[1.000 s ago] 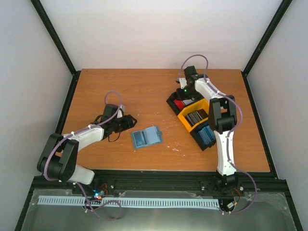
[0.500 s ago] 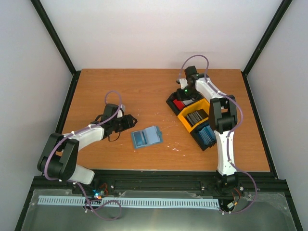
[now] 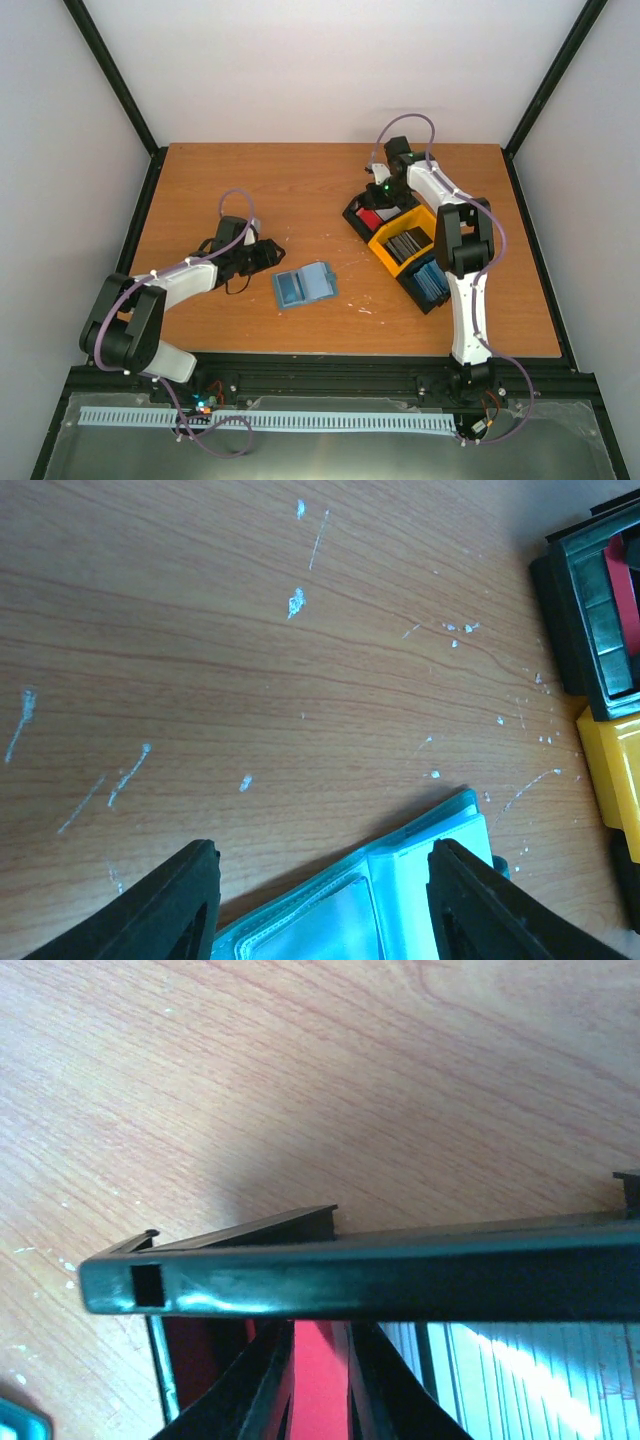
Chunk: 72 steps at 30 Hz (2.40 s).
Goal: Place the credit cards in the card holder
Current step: Pick up the credit card from the storage box.
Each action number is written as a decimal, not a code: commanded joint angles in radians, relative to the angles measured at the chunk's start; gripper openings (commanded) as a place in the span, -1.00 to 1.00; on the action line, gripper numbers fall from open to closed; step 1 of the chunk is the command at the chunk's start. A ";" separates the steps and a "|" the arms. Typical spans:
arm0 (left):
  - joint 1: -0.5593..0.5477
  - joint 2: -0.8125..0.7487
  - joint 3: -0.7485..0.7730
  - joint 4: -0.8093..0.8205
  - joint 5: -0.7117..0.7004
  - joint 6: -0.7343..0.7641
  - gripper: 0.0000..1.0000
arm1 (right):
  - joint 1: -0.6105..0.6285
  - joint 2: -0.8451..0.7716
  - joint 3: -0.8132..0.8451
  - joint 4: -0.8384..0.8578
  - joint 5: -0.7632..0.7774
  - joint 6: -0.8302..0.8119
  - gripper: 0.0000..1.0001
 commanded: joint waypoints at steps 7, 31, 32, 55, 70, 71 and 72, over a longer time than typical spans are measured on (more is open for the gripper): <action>0.006 0.005 0.028 -0.009 -0.001 0.023 0.16 | 0.002 -0.086 -0.062 -0.028 -0.127 0.018 -0.66; 0.006 0.003 0.033 -0.015 -0.013 0.025 0.16 | 0.037 -0.089 -0.096 -0.023 0.003 -0.107 -0.62; 0.006 0.002 0.035 -0.017 -0.014 0.025 0.16 | 0.044 -0.081 -0.090 -0.018 0.024 -0.118 -0.68; 0.006 -0.114 0.018 0.072 0.041 0.033 0.28 | -0.007 -0.404 -0.195 0.094 -0.011 -0.017 -0.94; 0.006 -0.171 0.030 0.309 0.300 -0.103 0.82 | -0.034 -0.688 -0.724 0.777 -0.478 0.833 -0.94; 0.006 -0.167 0.033 0.326 0.316 -0.121 0.81 | -0.033 -0.697 -0.739 0.802 -0.498 0.866 -0.94; 0.006 -0.160 0.038 0.345 0.337 -0.137 0.82 | -0.035 -0.703 -0.750 0.825 -0.517 0.892 -0.94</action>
